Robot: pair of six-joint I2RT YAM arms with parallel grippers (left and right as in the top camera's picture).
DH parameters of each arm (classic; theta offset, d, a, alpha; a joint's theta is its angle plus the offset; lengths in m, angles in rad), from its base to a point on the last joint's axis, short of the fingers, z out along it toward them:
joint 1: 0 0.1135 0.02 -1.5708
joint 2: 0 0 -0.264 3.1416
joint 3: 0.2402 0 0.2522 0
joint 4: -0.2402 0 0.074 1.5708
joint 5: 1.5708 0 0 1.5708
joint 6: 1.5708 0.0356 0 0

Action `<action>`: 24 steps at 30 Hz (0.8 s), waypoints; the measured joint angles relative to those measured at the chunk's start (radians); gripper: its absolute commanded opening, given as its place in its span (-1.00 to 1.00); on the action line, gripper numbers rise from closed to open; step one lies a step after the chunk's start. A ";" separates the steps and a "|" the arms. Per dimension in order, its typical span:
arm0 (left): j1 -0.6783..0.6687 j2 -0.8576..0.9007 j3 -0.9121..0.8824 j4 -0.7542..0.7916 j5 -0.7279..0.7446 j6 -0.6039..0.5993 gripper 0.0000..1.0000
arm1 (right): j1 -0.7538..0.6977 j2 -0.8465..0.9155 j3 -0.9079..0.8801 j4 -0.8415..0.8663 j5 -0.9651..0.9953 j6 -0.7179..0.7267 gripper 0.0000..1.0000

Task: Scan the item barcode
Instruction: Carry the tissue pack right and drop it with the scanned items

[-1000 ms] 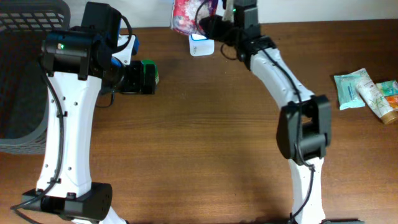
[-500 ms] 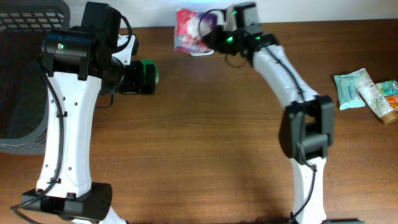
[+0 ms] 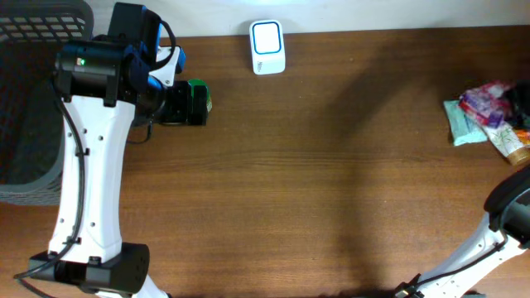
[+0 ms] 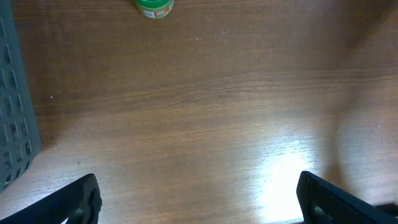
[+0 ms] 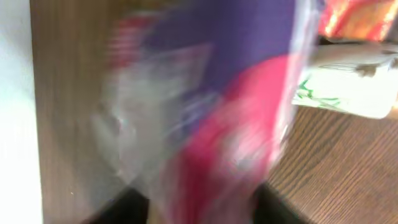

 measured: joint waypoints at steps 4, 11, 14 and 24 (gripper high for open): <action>0.000 0.000 0.000 0.000 0.000 0.000 0.98 | 0.039 -0.014 0.000 -0.040 -0.013 -0.061 0.97; 0.000 0.000 0.000 0.000 0.000 0.000 0.98 | 0.405 -0.437 0.009 -0.056 -0.110 -0.167 0.97; 0.000 0.000 0.000 0.000 0.000 0.000 0.98 | 0.682 -0.311 0.005 -0.016 -0.115 -0.266 0.97; 0.000 0.000 0.000 0.000 0.000 0.000 0.98 | 0.575 -0.154 -0.002 -0.143 0.183 -0.317 0.97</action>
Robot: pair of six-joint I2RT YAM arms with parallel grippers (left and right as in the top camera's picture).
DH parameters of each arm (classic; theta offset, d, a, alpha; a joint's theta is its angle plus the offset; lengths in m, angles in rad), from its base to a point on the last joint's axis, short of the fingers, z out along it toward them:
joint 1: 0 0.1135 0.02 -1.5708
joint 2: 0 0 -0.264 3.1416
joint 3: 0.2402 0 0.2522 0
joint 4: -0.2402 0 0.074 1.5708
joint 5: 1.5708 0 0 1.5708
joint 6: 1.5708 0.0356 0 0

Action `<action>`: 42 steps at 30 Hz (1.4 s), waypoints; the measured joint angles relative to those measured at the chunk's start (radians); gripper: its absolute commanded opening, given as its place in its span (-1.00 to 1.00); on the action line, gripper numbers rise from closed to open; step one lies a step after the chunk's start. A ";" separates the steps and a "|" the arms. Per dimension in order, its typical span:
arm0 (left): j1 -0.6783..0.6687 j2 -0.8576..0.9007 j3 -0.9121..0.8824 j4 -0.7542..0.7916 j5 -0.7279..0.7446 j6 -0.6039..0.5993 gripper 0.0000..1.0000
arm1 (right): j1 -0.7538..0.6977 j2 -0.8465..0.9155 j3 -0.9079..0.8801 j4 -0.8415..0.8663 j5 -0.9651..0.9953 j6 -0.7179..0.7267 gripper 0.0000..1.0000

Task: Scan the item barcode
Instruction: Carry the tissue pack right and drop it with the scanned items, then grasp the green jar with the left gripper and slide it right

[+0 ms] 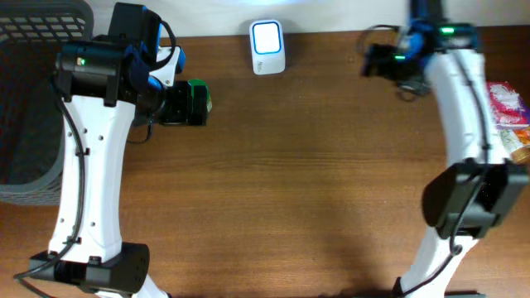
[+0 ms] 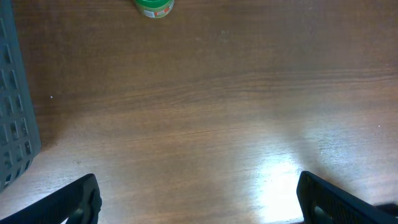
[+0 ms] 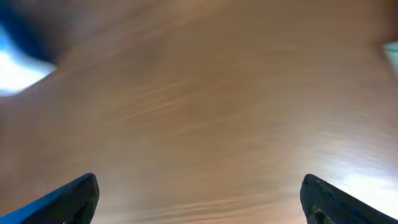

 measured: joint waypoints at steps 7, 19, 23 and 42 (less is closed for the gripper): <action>0.000 0.000 0.000 0.000 0.000 0.000 0.98 | -0.254 0.000 0.000 -0.030 -0.023 0.000 0.97; -0.002 0.003 0.000 0.400 0.024 -0.001 0.98 | -0.254 0.000 0.000 -0.030 -0.031 0.000 0.97; -0.002 0.208 0.002 0.488 -0.133 -0.001 0.98 | -0.254 0.000 0.000 -0.031 -0.031 0.000 0.97; 0.024 0.628 -0.004 0.638 -0.151 -0.034 0.50 | -0.254 0.000 0.000 -0.033 -0.031 0.000 0.97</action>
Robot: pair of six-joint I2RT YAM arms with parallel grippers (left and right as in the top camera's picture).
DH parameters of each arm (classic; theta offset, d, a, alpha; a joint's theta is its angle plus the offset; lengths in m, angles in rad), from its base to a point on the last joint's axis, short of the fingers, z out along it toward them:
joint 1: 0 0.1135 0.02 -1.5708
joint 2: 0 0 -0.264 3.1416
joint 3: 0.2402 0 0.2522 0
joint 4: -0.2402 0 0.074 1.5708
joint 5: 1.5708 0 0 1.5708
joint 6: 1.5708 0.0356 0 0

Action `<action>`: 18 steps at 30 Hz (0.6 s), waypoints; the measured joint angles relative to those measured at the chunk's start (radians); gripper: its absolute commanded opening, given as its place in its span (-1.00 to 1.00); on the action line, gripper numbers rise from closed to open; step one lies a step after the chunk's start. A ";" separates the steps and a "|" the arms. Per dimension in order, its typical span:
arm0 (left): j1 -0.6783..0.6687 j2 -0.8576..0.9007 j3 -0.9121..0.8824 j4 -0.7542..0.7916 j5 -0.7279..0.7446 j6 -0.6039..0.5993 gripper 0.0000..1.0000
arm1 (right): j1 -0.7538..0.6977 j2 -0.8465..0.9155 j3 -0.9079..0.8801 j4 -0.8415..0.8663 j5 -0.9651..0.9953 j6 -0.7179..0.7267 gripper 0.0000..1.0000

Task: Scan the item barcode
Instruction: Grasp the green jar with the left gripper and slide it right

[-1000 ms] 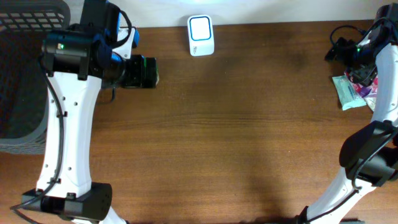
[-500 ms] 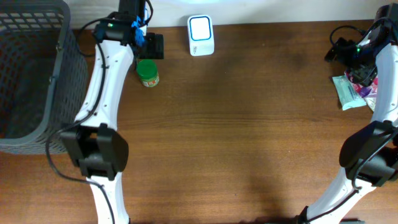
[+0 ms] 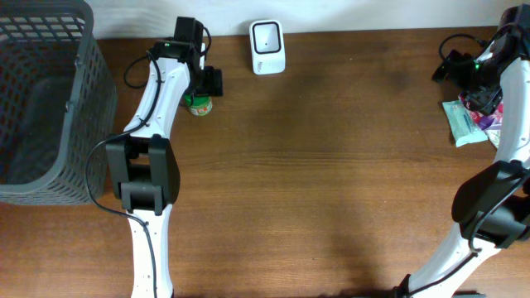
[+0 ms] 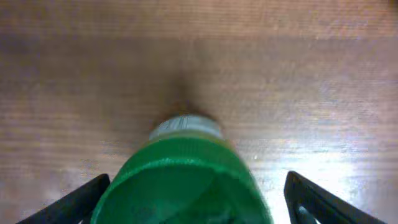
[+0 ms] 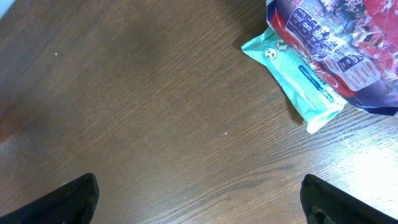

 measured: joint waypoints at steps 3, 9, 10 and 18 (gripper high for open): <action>0.000 0.006 -0.002 -0.020 0.009 -0.003 0.35 | 0.000 0.000 0.000 0.000 0.000 0.000 0.98; 0.000 0.013 0.030 -0.094 0.010 -0.005 0.10 | 0.000 0.000 0.000 0.000 0.000 0.000 0.98; 0.000 0.029 0.078 -0.153 0.012 -0.005 0.11 | 0.000 0.000 0.000 0.000 0.000 0.001 0.97; -0.148 0.046 0.337 -0.286 0.331 -0.005 0.15 | 0.000 0.000 0.000 0.000 0.000 0.000 0.97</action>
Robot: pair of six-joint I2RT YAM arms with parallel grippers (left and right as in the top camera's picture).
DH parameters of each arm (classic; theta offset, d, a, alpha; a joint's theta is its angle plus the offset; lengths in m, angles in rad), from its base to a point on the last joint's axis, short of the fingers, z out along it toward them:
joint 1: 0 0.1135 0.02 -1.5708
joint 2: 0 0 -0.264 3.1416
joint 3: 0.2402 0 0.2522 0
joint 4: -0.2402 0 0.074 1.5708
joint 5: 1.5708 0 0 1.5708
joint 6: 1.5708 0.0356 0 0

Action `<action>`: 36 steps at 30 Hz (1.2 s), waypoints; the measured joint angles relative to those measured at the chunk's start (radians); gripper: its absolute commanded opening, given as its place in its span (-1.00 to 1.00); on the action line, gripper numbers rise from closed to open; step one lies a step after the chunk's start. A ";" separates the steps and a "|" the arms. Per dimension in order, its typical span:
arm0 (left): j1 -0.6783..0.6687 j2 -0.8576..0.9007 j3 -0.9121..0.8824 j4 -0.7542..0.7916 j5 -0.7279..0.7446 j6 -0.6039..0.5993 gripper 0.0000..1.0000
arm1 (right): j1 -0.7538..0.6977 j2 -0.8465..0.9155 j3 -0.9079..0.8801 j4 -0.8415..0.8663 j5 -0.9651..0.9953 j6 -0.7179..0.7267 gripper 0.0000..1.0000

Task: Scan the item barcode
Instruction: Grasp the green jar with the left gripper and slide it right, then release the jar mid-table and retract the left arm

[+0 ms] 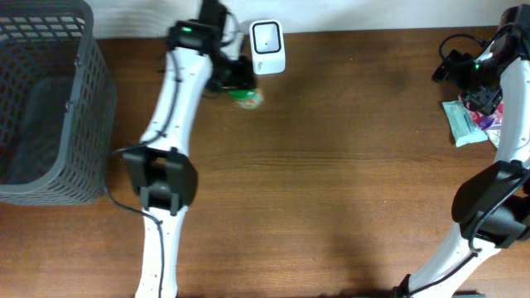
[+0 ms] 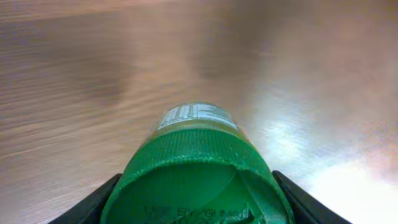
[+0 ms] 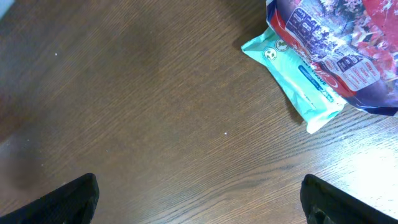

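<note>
A bottle with a green cap point(image 2: 196, 180) and a white printed label point(image 2: 196, 116) fills the bottom of the left wrist view. My left gripper point(image 2: 196, 205) is shut on the cap, a black finger point(image 2: 93, 208) pressing each side. From overhead the bottle point(image 1: 247, 97) hangs tilted just below and left of the white scanner point(image 1: 267, 45) at the table's back edge. My right gripper point(image 3: 199, 202) is open and holds nothing, over bare wood at the far right point(image 1: 465, 70).
A dark mesh basket point(image 1: 41, 99) stands at the far left. A teal packet point(image 3: 298, 87) and a purple-red bag point(image 3: 336, 43) lie by the right gripper at the table's right edge point(image 1: 472, 116).
My left gripper was around the bottle's cap left of the scanner with the bottle standing on the table. Now it is shut on the cap, farther right by the scanner. The right arm is unchanged.
First my left gripper was open over bare wood with the bottle far off, and the right wrist saw a blurred purple-red bag. Then the right gripper was open and empty near the scanner. Later it was at the right edge, the left gripper round the cap, now gripping it.
</note>
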 measured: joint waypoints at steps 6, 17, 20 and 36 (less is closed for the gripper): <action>-0.358 0.073 0.001 0.003 -0.099 -0.023 0.42 | 0.000 0.000 0.000 0.000 0.000 0.000 0.97; -0.385 0.101 0.222 -0.084 -0.182 -0.030 0.98 | 0.000 0.000 0.000 0.000 0.000 0.000 0.97; -0.311 0.034 0.340 -0.180 -0.182 -0.030 0.98 | 0.000 0.000 0.000 0.000 0.000 -0.001 0.97; 0.230 -0.043 0.298 -0.351 -0.208 -0.030 0.98 | 0.000 0.000 0.000 0.039 -0.001 0.004 0.97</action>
